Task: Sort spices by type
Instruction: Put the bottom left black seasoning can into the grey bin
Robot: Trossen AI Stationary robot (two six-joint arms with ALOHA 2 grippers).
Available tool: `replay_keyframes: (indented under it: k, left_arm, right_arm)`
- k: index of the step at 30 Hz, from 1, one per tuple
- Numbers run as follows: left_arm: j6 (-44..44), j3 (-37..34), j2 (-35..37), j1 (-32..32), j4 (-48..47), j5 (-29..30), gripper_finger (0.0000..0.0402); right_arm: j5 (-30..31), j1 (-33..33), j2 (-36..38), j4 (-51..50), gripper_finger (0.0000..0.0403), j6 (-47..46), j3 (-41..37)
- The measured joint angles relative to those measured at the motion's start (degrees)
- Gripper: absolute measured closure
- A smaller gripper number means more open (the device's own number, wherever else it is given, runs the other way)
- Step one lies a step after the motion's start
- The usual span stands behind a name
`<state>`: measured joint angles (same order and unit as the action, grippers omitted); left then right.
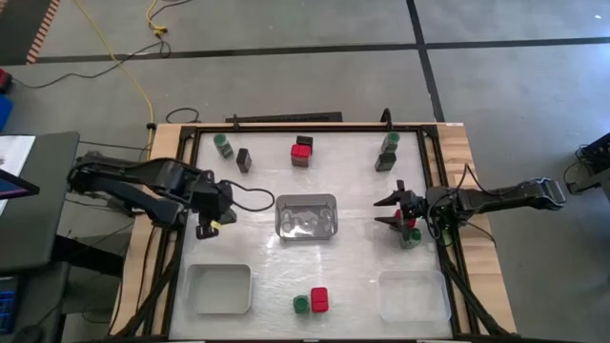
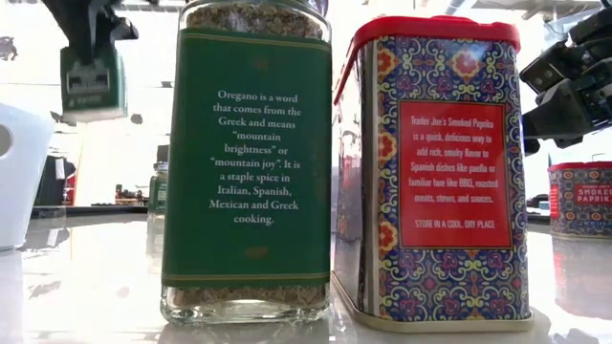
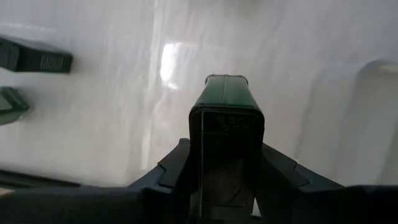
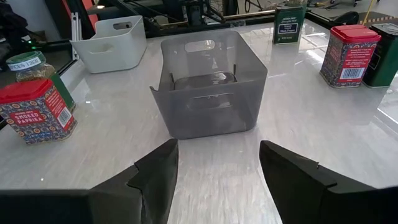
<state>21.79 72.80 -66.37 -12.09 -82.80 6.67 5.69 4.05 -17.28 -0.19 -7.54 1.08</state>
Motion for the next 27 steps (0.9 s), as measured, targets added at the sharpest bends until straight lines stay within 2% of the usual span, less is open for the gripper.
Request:
replay_keyframes:
  k: [8, 14, 21, 27]
  left_arm:
    - [15.5, 4.5, -1.6, -10.0, -1.4, 1.4, 0.0279]
    - [24.9, 6.4, -6.6, -17.1, -2.8, 1.5, 0.0279]
    - [28.6, 10.8, -12.3, -24.1, -2.8, 1.5, 0.0279]
    - [29.8, 13.0, -14.4, -30.4, -2.7, 1.5, 0.0279]
  right_arm:
    - [0.0, 0.0, 0.0, 0.0, 0.0148, 0.0, 0.0]
    - [0.0, 0.0, 0.0, 0.0, 0.0148, 0.0, 0.0]
    - [0.0, 0.0, 0.0, 0.0, 0.0148, 0.0, 0.0]
    - [0.0, 0.0, 0.0, 0.0, 0.0148, 0.0, 0.0]
